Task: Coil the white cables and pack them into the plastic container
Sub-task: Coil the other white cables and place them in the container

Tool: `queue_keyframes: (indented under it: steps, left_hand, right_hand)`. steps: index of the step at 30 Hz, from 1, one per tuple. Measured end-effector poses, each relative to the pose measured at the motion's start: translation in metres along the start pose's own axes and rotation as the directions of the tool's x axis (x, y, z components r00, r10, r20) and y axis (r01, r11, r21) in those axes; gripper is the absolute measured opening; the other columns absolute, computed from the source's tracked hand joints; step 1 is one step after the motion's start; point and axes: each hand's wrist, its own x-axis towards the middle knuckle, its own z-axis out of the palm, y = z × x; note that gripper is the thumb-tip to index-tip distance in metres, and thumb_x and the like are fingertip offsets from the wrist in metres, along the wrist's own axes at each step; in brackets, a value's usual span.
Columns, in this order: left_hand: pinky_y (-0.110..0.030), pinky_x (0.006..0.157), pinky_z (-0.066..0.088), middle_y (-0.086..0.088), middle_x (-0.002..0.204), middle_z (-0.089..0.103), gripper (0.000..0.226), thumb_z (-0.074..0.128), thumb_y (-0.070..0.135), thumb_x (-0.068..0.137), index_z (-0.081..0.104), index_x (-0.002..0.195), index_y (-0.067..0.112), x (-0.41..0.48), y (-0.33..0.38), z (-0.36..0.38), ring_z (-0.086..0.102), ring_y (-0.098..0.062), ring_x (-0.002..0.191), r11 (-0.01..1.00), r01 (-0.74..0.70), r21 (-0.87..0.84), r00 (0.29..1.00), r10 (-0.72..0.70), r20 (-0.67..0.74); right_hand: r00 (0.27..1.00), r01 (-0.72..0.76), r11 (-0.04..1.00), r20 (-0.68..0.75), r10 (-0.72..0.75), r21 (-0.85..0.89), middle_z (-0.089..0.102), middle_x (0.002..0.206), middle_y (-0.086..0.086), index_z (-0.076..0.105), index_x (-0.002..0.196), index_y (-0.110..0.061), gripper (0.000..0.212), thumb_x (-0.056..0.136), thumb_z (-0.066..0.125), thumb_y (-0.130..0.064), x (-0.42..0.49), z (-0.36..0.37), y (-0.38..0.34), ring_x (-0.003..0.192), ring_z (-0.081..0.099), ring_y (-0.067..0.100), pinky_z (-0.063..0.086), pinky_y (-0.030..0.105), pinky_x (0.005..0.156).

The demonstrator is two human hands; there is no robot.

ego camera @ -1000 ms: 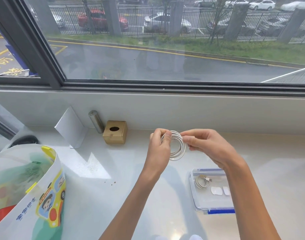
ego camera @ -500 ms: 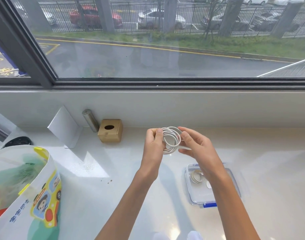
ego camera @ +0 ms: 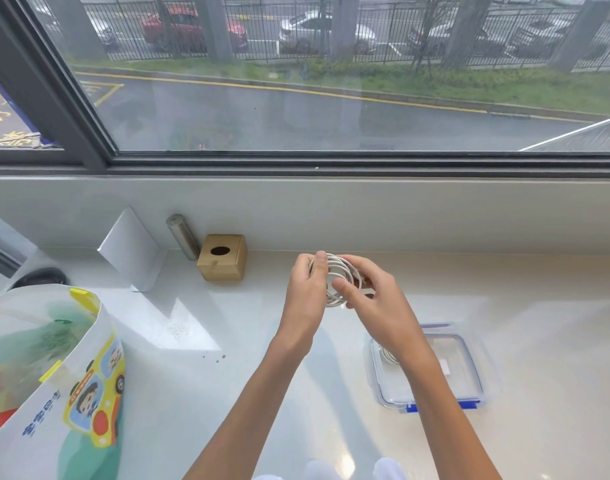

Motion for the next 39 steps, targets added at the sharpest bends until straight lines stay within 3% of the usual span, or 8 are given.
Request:
queue_keyframes:
  steps: [6, 8, 11, 14, 17, 26, 30, 39]
  left_hand:
    - [-0.025, 0.065, 0.050, -0.005, 0.090, 0.062, 0.028, 0.049, 0.035, 0.102, 0.052, 0.114, 0.009, -0.001, -0.002, -0.004, 0.060, -0.014, 0.078, 0.971, 0.110, -0.214, 0.994, -0.109, 0.015]
    - [-0.028, 0.062, 0.051, -0.005, 0.089, 0.064, 0.028, 0.049, 0.030, 0.102, 0.050, 0.120, 0.008, -0.002, 0.001, -0.008, 0.060, -0.016, 0.075, 0.942, 0.124, -0.312, 0.992, -0.112, 0.057]
    - [-0.034, 0.075, 0.051, -0.007, 0.093, 0.065, 0.029, 0.047, 0.021, 0.103, 0.044, 0.130, 0.011, -0.001, 0.008, -0.018, 0.062, -0.018, 0.081, 0.895, 0.166, -0.413, 0.976, -0.089, 0.200]
    - [-0.037, 0.093, 0.051, -0.017, 0.111, 0.068, 0.037, 0.048, 0.012, 0.102, 0.041, 0.138, 0.010, -0.003, 0.012, -0.026, 0.066, -0.026, 0.100, 0.910, 0.165, -0.381, 0.944, -0.034, 0.327]
    - [-0.041, 0.104, 0.048, -0.023, 0.126, 0.064, 0.038, 0.050, 0.009, 0.100, 0.049, 0.137, 0.001, -0.007, 0.010, -0.026, 0.063, -0.030, 0.115, 0.936, 0.119, -0.332, 0.914, 0.027, 0.404]
    - [-0.041, 0.097, 0.051, -0.012, 0.102, 0.071, 0.025, 0.048, 0.013, 0.103, 0.060, 0.124, 0.009, -0.013, -0.002, -0.008, 0.067, -0.021, 0.096, 0.994, -0.029, -0.102, 0.975, 0.051, 0.216]
    - [-0.034, 0.094, 0.055, -0.011, 0.116, 0.071, 0.031, 0.050, 0.003, 0.100, 0.061, 0.128, 0.011, -0.014, -0.004, -0.011, 0.068, -0.023, 0.103, 0.997, -0.034, -0.075, 0.969, 0.052, 0.242]
    - [-0.032, 0.085, 0.058, -0.012, 0.109, 0.074, 0.024, 0.058, 0.005, 0.096, 0.069, 0.116, 0.010, -0.026, -0.020, 0.013, 0.071, -0.019, 0.093, 0.994, 0.082, -0.077, 0.962, -0.059, 0.265]
  right_hand:
    - [0.995, 0.081, 0.948, -0.030, -0.095, -0.308, 0.058, 0.110, -0.004, 0.051, 0.142, -0.033, 0.037, 0.105, 0.047, -0.028, -0.003, 0.017, 0.003, 0.097, 0.059, 0.010, 0.052, 0.032, 0.084]
    - [0.998, 0.054, 0.964, -0.003, -0.057, -0.262, 0.056, 0.116, -0.001, 0.044, 0.148, -0.031, 0.042, 0.107, 0.044, -0.027, -0.003, 0.017, 0.005, 0.101, 0.060, 0.014, 0.054, 0.034, 0.083]
    - [0.999, -0.024, 0.999, -0.022, 0.025, 0.045, 0.064, 0.120, 0.006, 0.054, 0.142, -0.024, 0.038, 0.105, 0.048, -0.020, -0.001, 0.008, 0.005, 0.098, 0.066, 0.016, 0.056, 0.024, 0.069]
    - [0.993, -0.064, 0.951, -0.078, 0.092, 0.301, 0.075, 0.114, -0.003, 0.068, 0.128, -0.023, 0.028, 0.104, 0.052, -0.019, -0.003, 0.003, 0.003, 0.098, 0.070, 0.012, 0.055, 0.022, 0.067]
    - [0.981, -0.061, 0.925, -0.148, 0.125, 0.374, 0.076, 0.114, -0.004, 0.070, 0.125, -0.023, 0.027, 0.104, 0.053, -0.019, -0.007, 0.002, 0.004, 0.104, 0.071, 0.013, 0.058, 0.025, 0.073]
    - [0.998, -0.044, 0.996, -0.036, 0.047, 0.080, 0.061, 0.130, -0.015, 0.040, 0.151, -0.029, 0.044, 0.107, 0.042, -0.023, -0.023, 0.002, 0.003, 0.113, 0.061, 0.003, 0.056, 0.023, 0.083]
    - [0.991, -0.128, 0.975, -0.022, 0.134, 0.184, 0.065, 0.134, -0.013, 0.051, 0.145, -0.024, 0.039, 0.106, 0.047, -0.021, -0.028, -0.016, 0.007, 0.111, 0.064, 0.002, 0.055, 0.022, 0.077]
    - [0.950, -0.310, 0.908, 0.054, 0.307, 0.281, 0.077, 0.113, 0.000, 0.069, 0.124, -0.021, 0.027, 0.100, 0.060, -0.023, -0.042, -0.067, 0.029, 0.101, 0.072, 0.015, 0.056, 0.021, 0.075]
